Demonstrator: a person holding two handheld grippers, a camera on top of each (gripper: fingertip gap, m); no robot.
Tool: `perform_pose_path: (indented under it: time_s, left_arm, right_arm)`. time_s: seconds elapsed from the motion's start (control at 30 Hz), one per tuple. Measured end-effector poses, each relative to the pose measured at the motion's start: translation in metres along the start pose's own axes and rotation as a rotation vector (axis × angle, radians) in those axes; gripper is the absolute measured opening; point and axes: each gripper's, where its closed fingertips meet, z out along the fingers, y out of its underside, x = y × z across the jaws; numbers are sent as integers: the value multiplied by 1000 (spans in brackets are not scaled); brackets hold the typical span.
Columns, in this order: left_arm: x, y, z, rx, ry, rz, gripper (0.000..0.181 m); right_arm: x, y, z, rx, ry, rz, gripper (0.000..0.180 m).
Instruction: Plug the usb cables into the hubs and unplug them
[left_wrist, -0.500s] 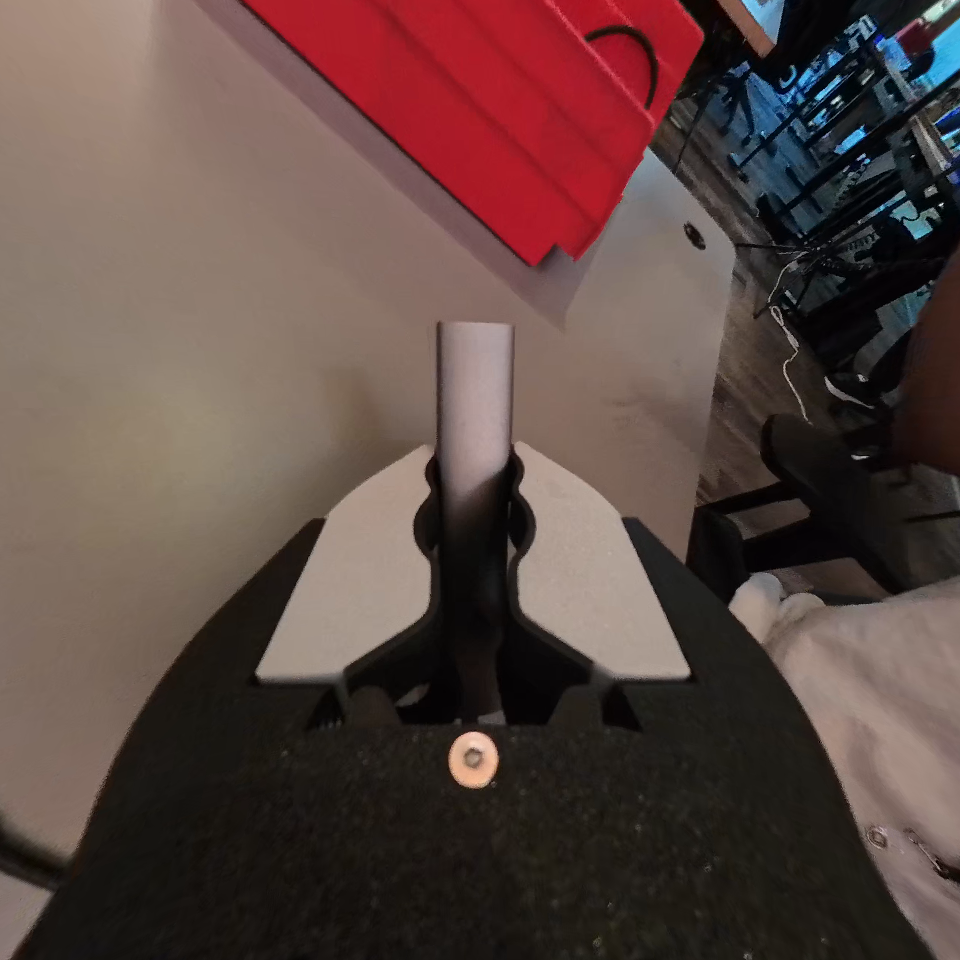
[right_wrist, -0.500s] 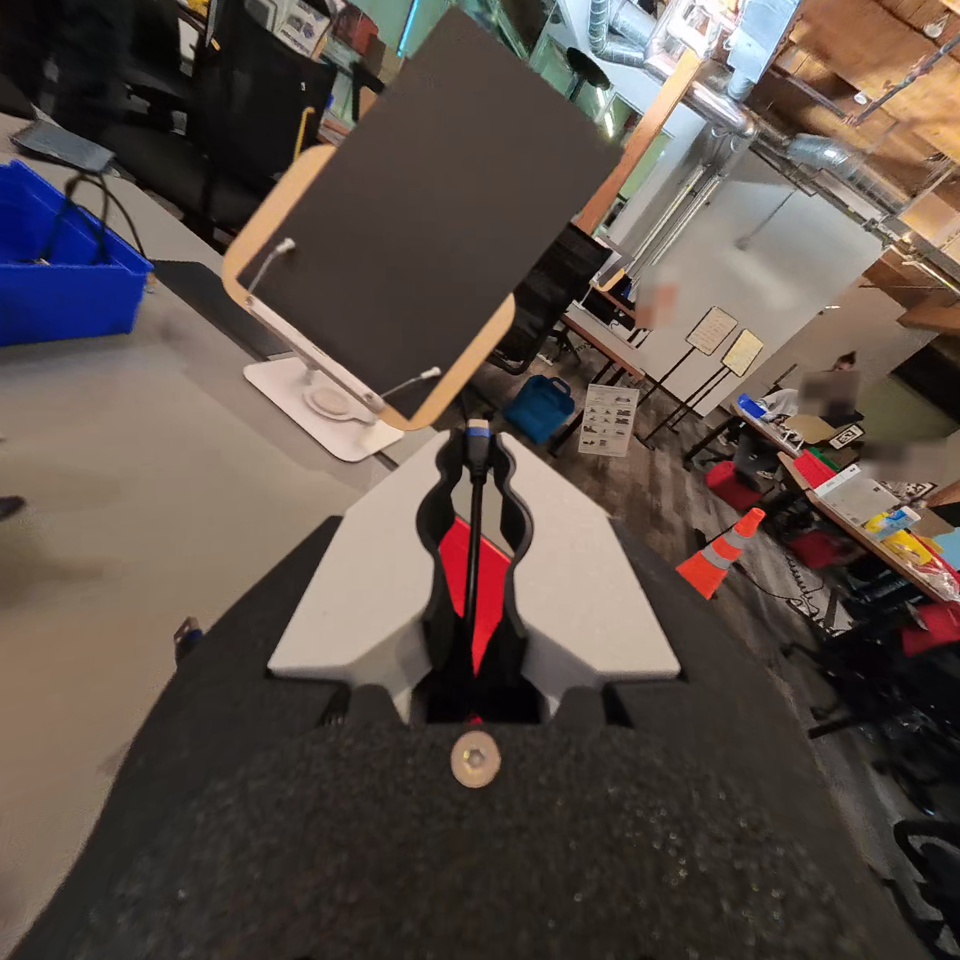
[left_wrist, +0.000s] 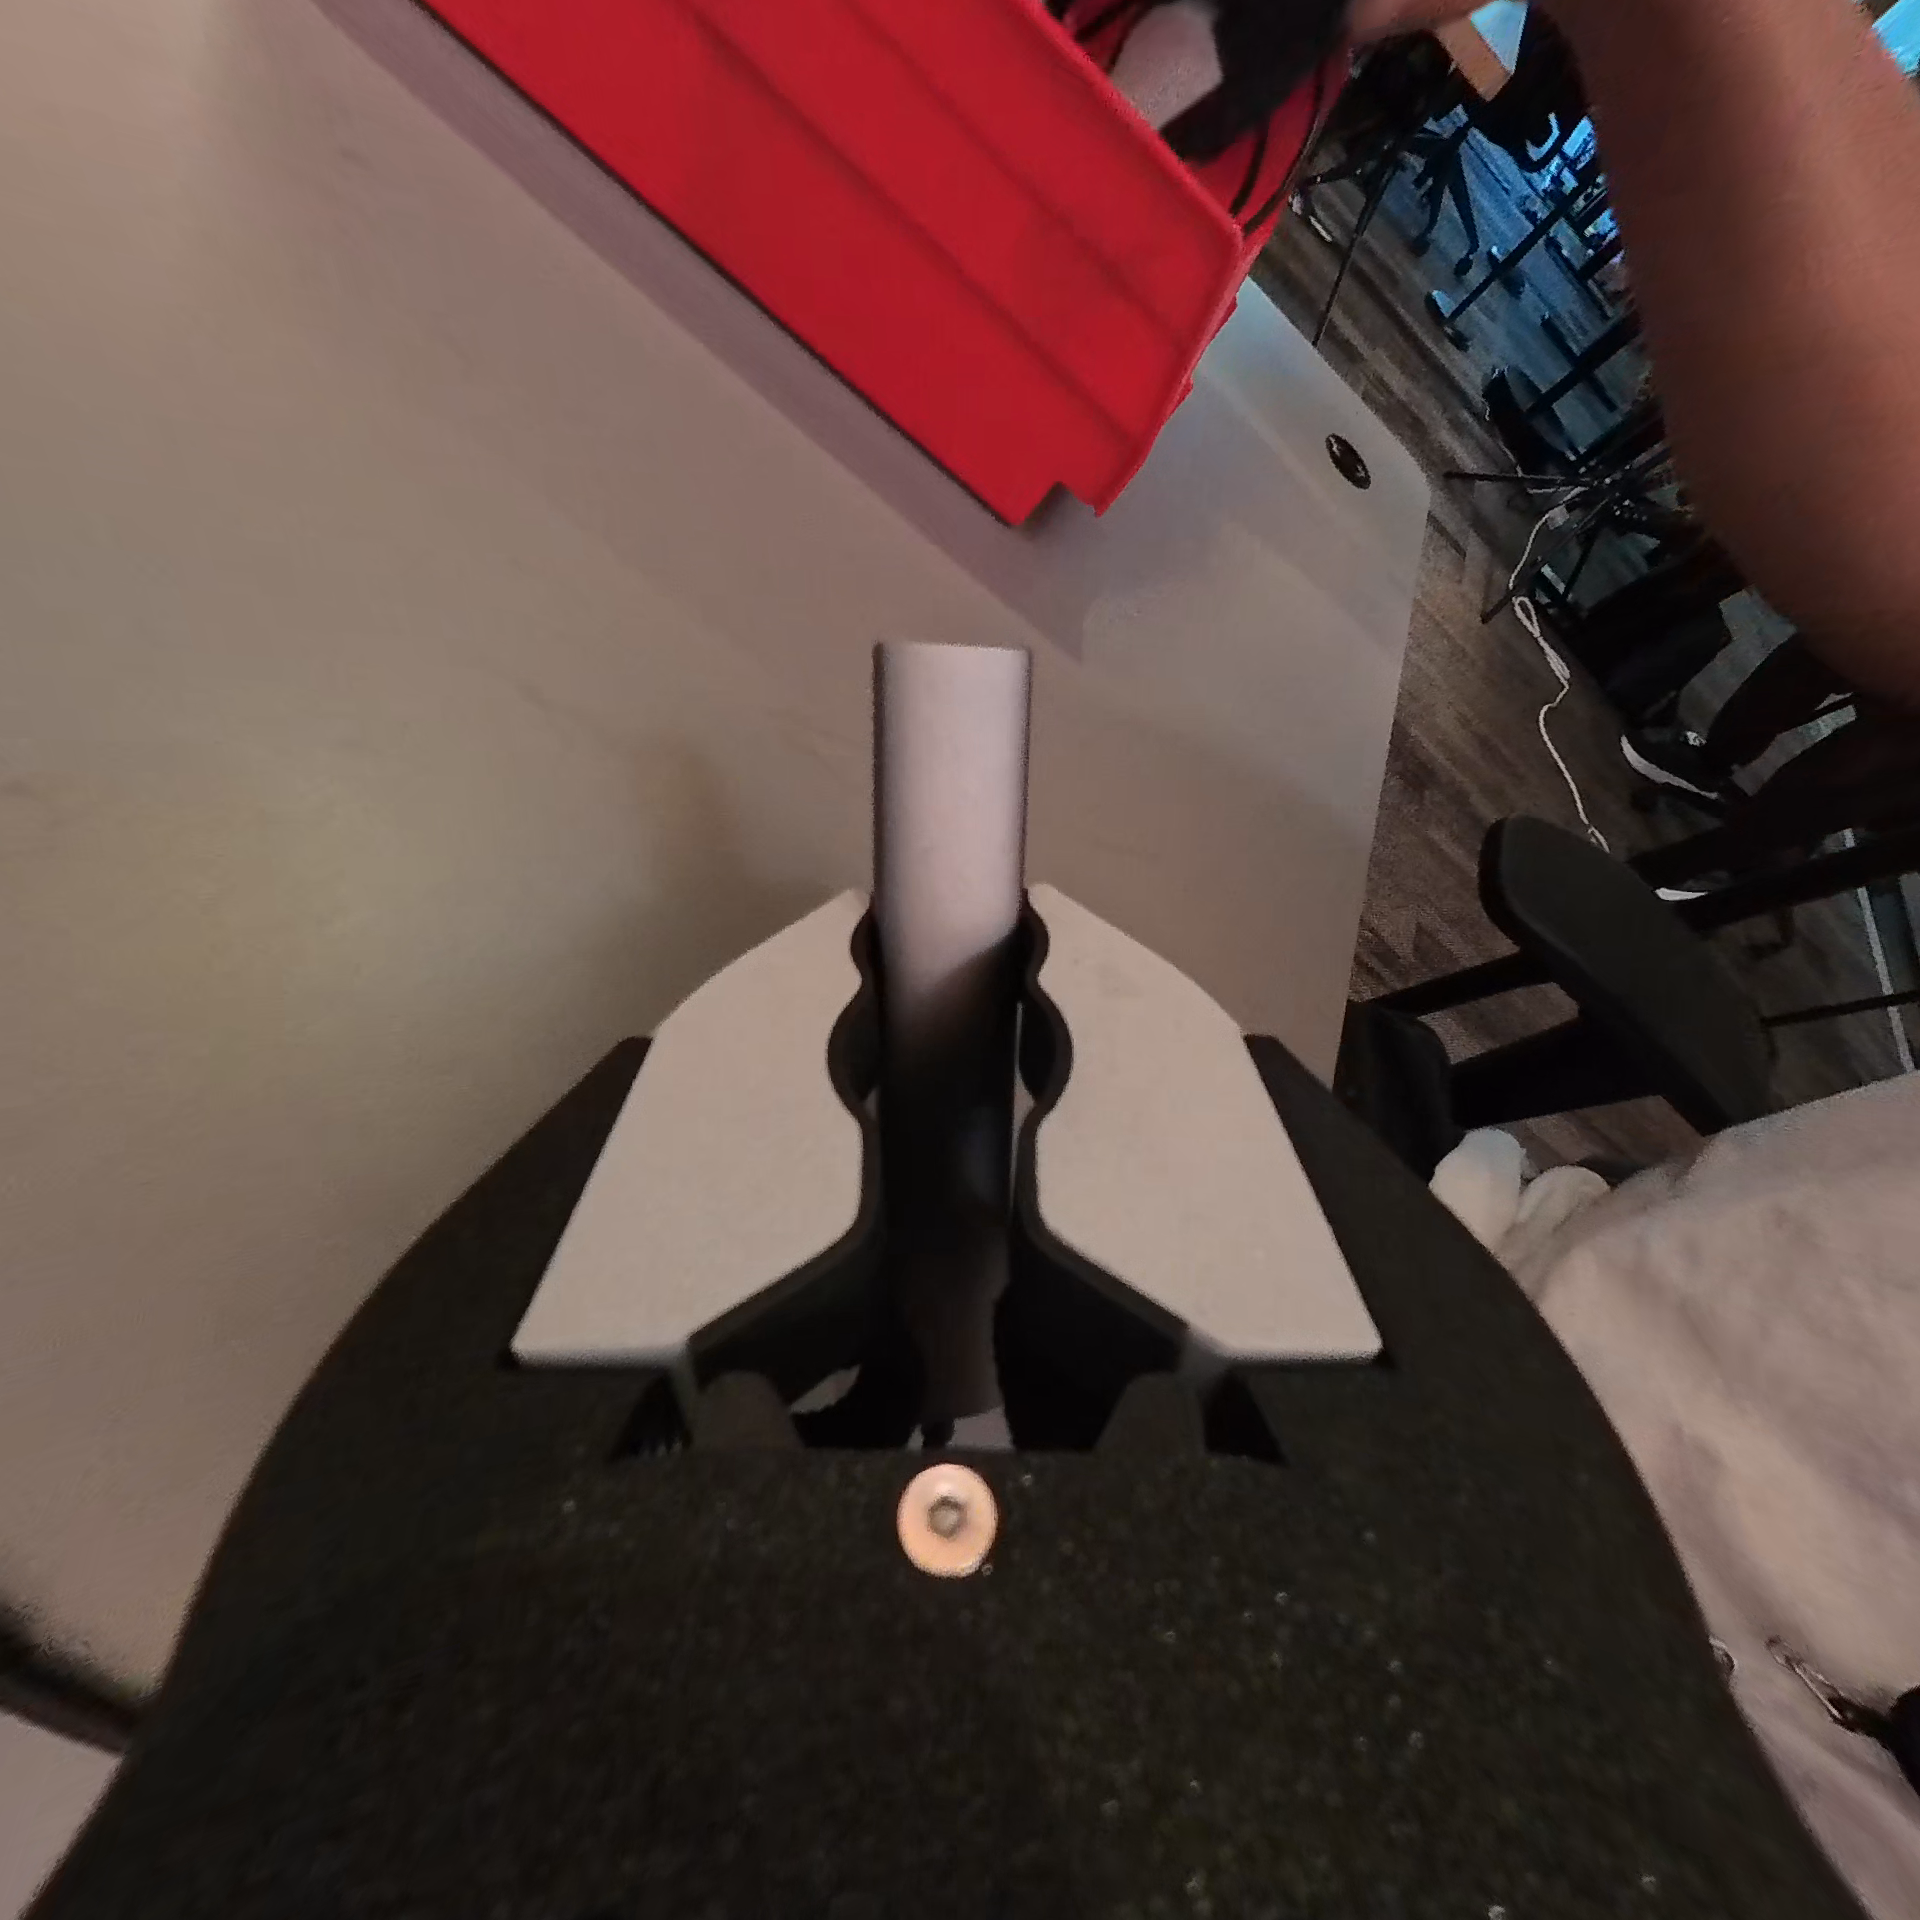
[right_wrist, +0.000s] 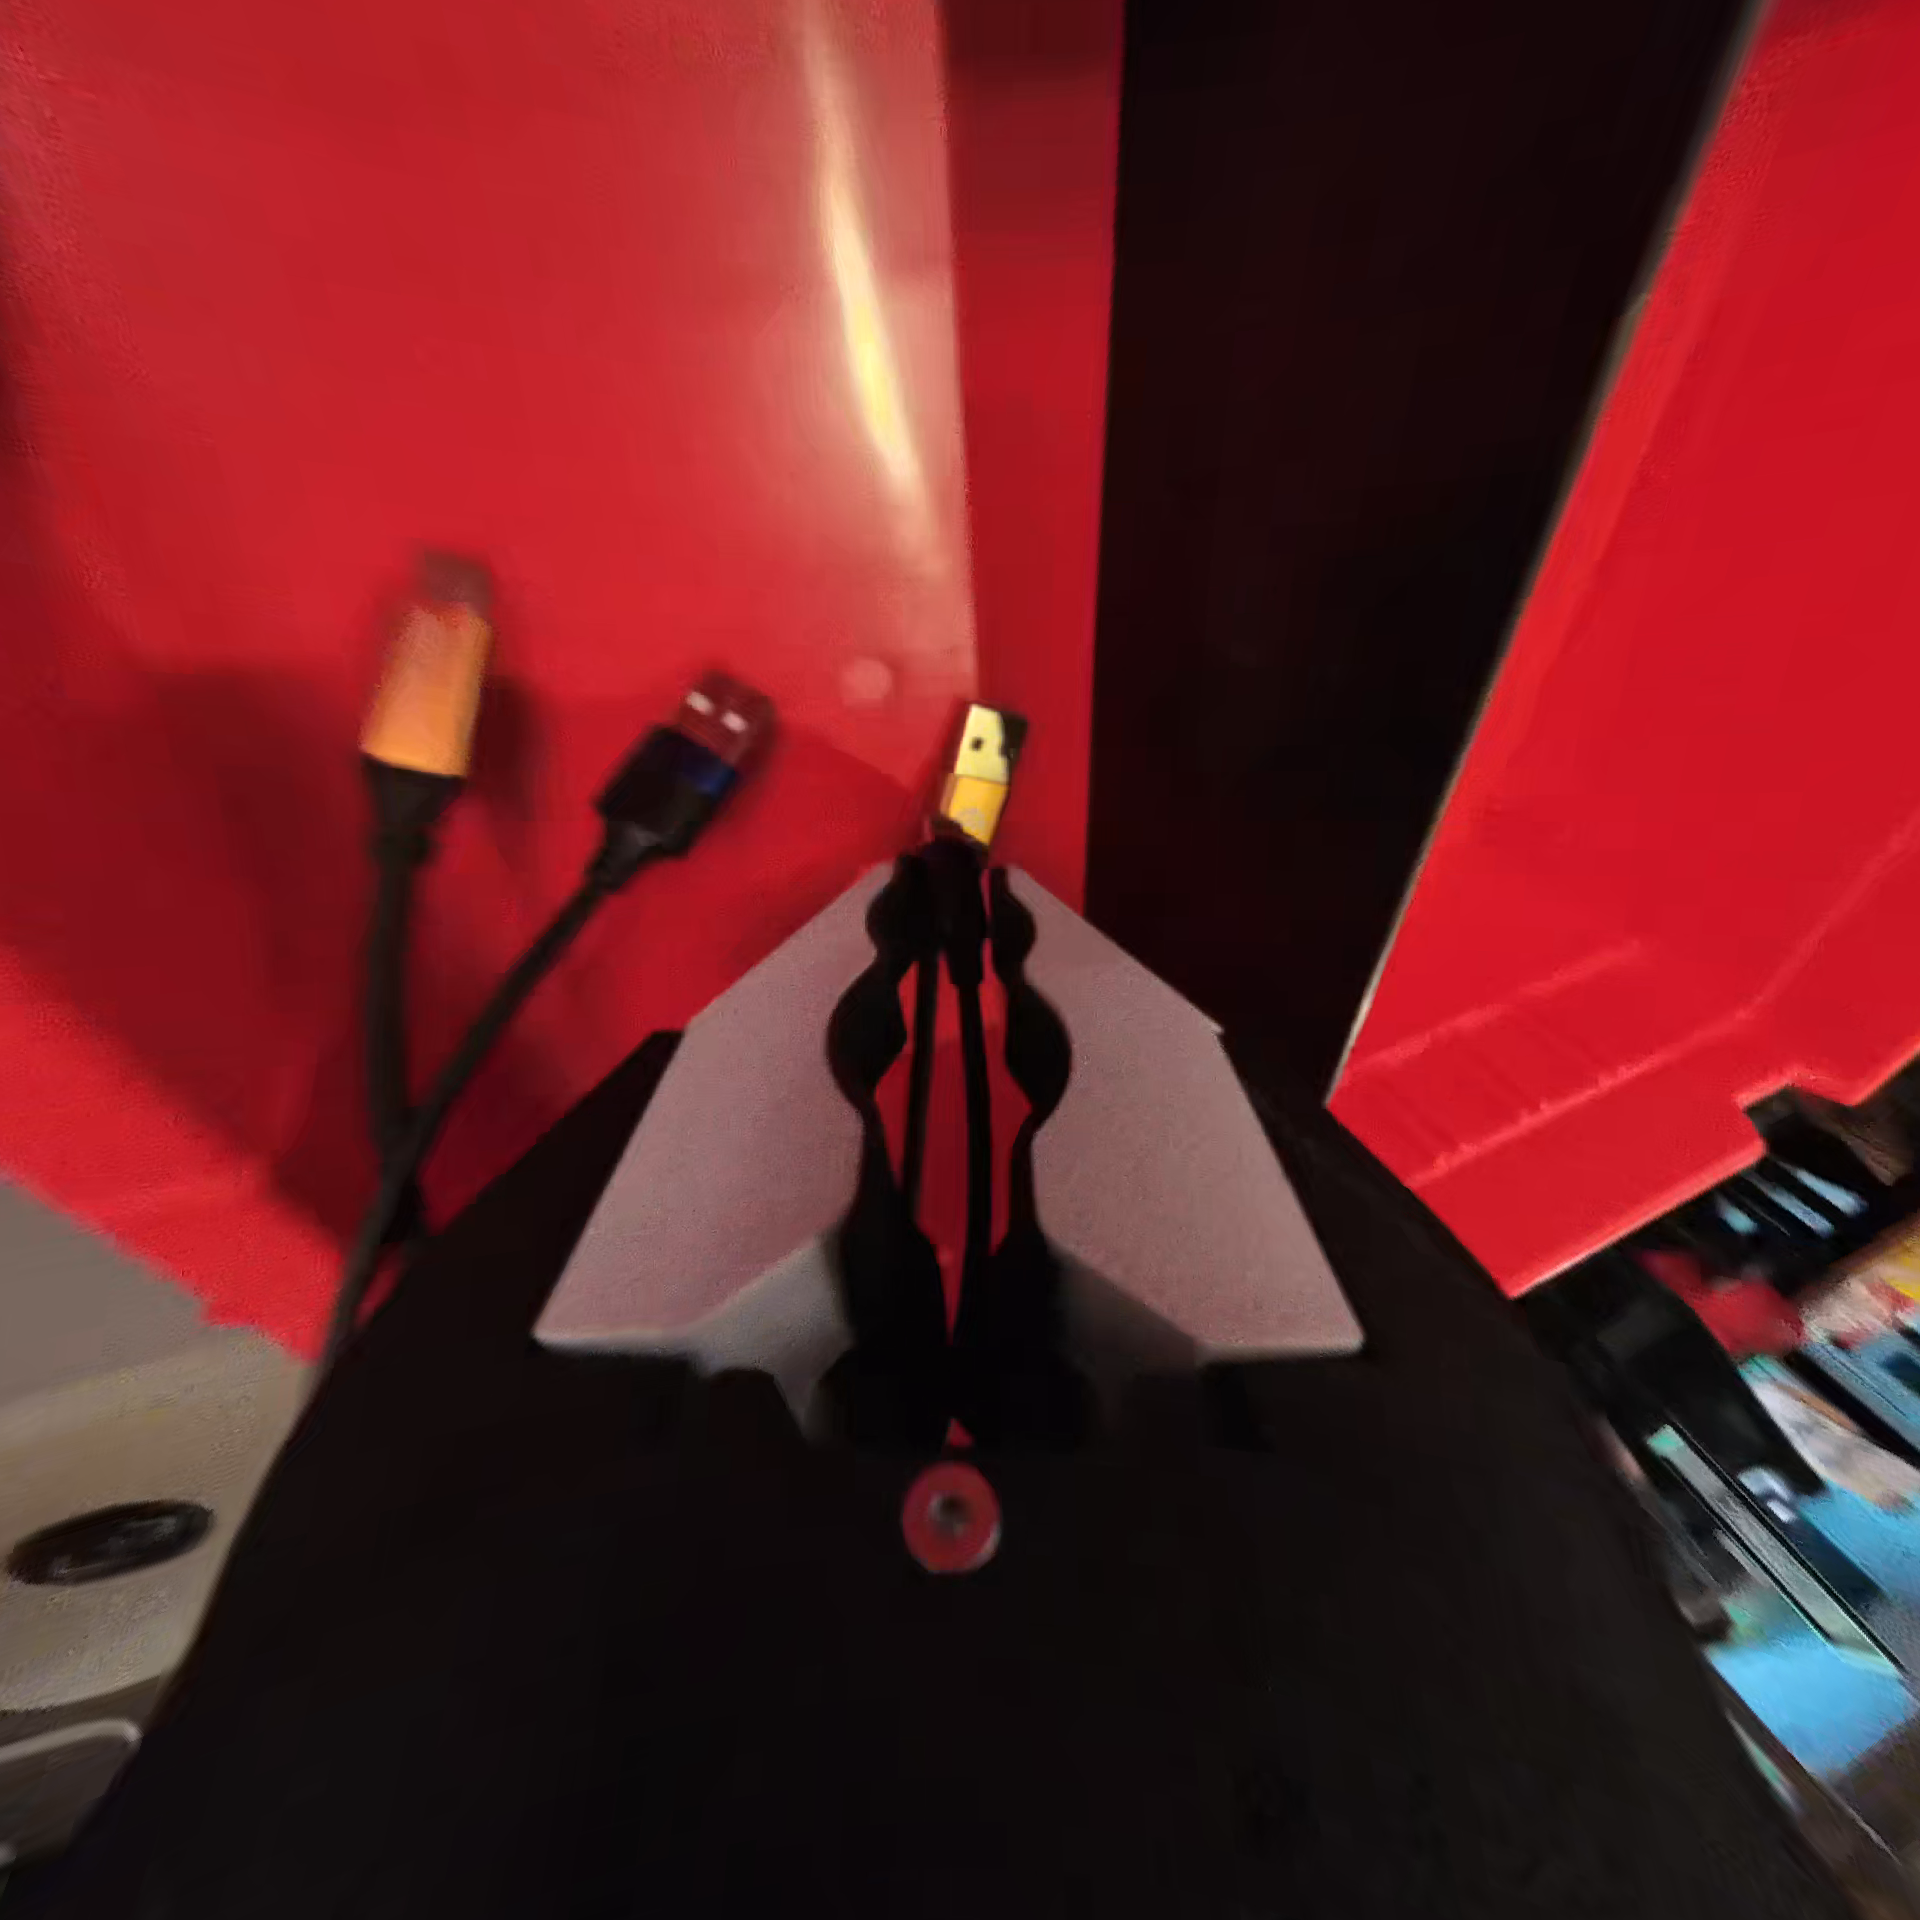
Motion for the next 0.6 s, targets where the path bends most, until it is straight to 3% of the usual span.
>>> perform_pose_path:
  time_s: [0.1,0.2,0.4,0.47,0.6]
  left_arm:
    - [1,1,1,-3,2,2,22]
    - [0,1,-1,-1,1,2,22]
    - [-3,-5,-6,30,5,-7,22]
    - [0,-9,-8,55,18,7,22]
    - [12,-26,-15,154,49,97,22]
  right_arm:
    - [20,3,1,-19,75,3,24]
    - [32,0,-18,37,133,22,21]
    - [41,-12,-99,311,202,287,29]
    - [32,-37,-133,486,198,398,29]
    - [-31,-128,-187,918,-24,556,40]
